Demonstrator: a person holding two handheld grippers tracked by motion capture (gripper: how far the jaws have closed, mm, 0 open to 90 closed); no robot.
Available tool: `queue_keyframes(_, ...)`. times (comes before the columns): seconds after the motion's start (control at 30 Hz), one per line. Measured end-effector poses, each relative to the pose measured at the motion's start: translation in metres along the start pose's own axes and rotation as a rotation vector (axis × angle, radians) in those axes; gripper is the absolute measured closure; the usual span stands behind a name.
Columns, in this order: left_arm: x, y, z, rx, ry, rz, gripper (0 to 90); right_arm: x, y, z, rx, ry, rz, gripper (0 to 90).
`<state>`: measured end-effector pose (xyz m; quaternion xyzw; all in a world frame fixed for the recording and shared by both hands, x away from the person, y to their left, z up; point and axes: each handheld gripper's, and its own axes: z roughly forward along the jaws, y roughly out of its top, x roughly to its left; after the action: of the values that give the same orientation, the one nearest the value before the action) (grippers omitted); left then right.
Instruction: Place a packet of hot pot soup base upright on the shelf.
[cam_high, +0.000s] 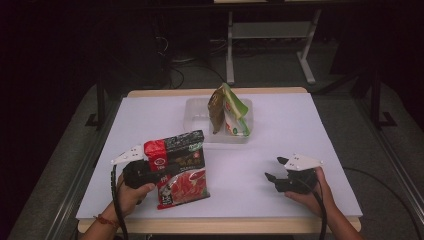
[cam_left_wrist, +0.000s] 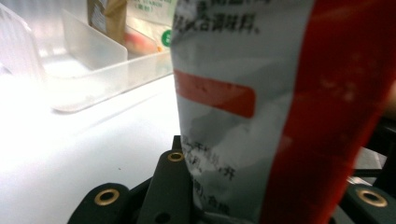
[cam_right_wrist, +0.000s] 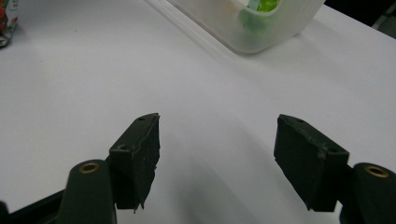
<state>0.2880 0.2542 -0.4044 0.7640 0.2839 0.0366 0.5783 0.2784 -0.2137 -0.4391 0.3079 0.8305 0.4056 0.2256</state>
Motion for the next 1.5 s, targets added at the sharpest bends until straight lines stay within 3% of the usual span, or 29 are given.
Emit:
queue_keyframes(0.43, -0.005, 0.011, -0.002, -0.026, 0.089, 0.032, 79.8, -0.001, 0.0, -0.003, -0.015, -0.014, 0.01, 30.9)
queue_keyframes(0.8, -0.001, 0.028, -0.005, -0.074, 0.167, 0.062, 80.4, 0.0, 0.0, -0.003, -0.016, -0.008, 0.012, 30.8)
queue_keyframes(1.17, 0.007, 0.062, 0.002, -0.196, 0.231, 0.065, 80.7, 0.0, 0.0, -0.003, -0.021, -0.009, 0.012, 30.9)
queue_keyframes(1.5, 0.011, 0.1, 0.027, -0.252, 0.328, 0.07, 80.6, -0.002, -0.001, -0.003, -0.023, -0.005, 0.022, 30.8)
